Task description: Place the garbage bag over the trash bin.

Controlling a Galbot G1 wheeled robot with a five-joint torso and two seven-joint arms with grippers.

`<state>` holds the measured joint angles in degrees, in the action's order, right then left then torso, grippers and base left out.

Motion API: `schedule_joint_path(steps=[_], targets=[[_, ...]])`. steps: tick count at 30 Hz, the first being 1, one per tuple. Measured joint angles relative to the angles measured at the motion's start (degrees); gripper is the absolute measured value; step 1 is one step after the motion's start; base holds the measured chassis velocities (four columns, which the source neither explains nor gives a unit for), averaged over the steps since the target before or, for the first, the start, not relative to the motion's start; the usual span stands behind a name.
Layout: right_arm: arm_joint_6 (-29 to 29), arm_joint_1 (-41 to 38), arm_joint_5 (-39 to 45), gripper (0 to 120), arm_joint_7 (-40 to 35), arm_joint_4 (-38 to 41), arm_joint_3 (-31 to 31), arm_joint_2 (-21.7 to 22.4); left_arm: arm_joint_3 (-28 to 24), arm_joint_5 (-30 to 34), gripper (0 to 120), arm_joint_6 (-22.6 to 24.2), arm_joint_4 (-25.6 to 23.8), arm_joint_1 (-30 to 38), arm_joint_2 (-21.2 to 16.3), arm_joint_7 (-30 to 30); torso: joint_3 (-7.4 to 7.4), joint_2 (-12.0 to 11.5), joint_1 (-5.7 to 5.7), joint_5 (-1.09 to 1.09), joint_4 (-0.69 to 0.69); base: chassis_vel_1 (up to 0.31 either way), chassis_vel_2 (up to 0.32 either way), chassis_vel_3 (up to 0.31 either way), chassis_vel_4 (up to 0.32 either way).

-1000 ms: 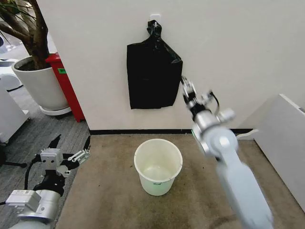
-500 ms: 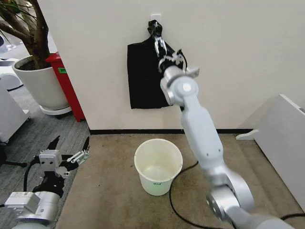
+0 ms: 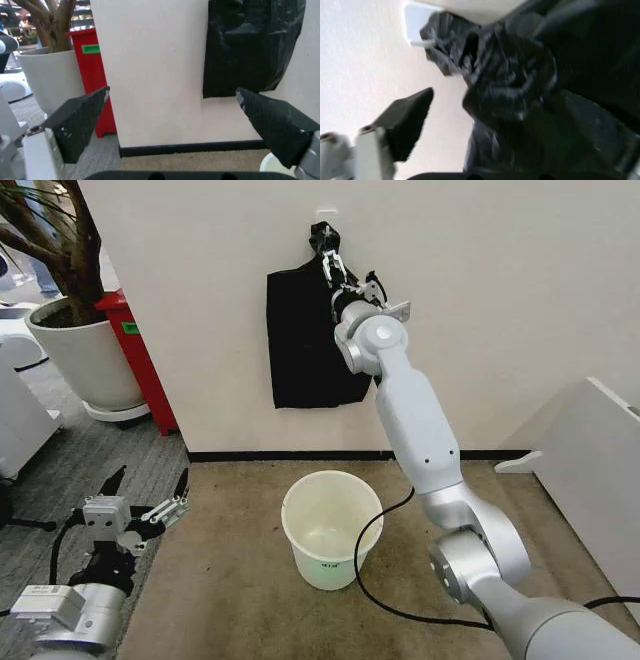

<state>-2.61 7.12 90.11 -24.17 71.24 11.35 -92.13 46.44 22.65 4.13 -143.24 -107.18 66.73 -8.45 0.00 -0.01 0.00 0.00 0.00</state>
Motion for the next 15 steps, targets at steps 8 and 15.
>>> schedule_joint_path(steps=[8, 15], targets=[[0.02, -0.86, -0.18, 57, 0.61, -1.23, 0.13, -0.36, 0.17, 0.2, 100, 0.05, 0.0, 0.33, -0.54, -0.04, 0.0, 0.0, 0.0, 0.0, 0.01, 0.0, 0.0, 0.0, 0.0], [0.84, -0.86, -0.23, 32, -0.39, -0.81, -0.01, -0.22, -0.1, 0.23, 100, -0.05, 0.0, 0.98, -0.34, -0.05, 0.0, 0.0, 0.0, 0.0, 0.0, 0.0, 0.0, 0.0, 0.0]])
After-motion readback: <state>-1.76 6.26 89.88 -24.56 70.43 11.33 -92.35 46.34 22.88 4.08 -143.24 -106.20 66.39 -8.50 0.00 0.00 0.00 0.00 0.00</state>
